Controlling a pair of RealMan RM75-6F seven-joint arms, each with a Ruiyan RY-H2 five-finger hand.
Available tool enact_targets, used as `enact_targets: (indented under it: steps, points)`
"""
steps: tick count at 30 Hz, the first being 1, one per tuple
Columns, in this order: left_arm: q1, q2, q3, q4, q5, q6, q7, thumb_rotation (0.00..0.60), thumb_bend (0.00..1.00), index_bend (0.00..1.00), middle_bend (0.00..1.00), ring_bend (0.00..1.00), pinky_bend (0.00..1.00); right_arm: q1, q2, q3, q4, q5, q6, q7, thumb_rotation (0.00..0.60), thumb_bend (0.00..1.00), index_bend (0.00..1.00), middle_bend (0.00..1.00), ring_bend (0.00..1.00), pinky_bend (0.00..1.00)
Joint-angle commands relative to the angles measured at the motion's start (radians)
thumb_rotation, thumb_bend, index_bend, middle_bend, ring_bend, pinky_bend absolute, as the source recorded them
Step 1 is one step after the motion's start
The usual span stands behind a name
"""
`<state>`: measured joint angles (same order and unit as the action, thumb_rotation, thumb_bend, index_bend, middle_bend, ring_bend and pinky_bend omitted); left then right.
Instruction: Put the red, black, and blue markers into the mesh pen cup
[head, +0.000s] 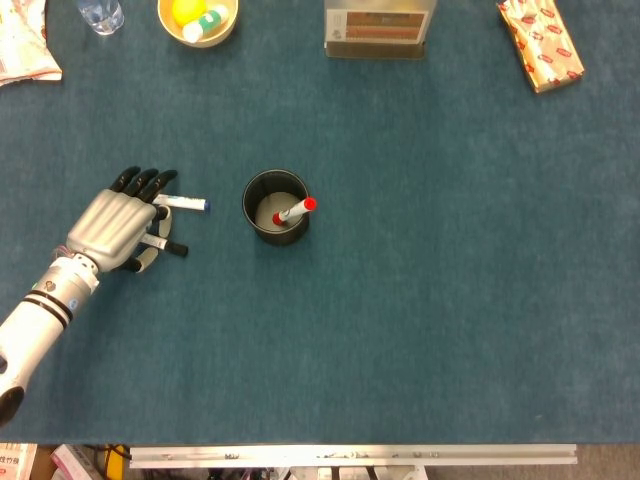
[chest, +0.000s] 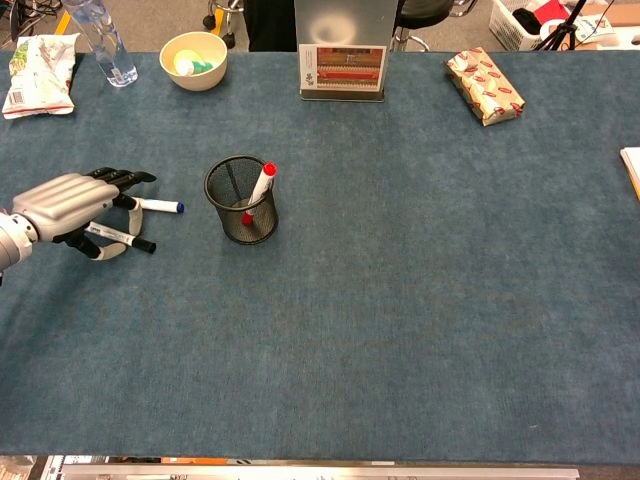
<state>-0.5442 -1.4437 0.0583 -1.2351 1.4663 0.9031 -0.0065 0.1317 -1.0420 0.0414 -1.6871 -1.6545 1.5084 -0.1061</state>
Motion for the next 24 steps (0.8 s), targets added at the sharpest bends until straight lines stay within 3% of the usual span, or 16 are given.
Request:
enact_targets:
  steps: [1,13,24]
  points:
    - [0.000,0.000,0.002,0.002,-0.001,-0.004,0.003,0.600,0.33,0.50,0.00,0.00,0.01,0.000,0.000,0.000,0.000,0.000,0.000,0.000,0.600,0.00,0.14,0.18,0.13,0.30]
    - [0.004,-0.004,0.000,0.002,0.008,0.013,-0.019,0.600,0.33,0.54,0.00,0.00,0.01,-0.001,0.000,0.000,0.001,0.003,0.000,0.003,0.600,0.00,0.14,0.18,0.13,0.30]
    - [0.024,0.013,-0.037,-0.087,-0.010,0.087,-0.002,0.600,0.33,0.56,0.00,0.00,0.01,-0.001,-0.005,-0.001,0.005,0.002,-0.001,0.006,0.600,0.00,0.14,0.17,0.13,0.30]
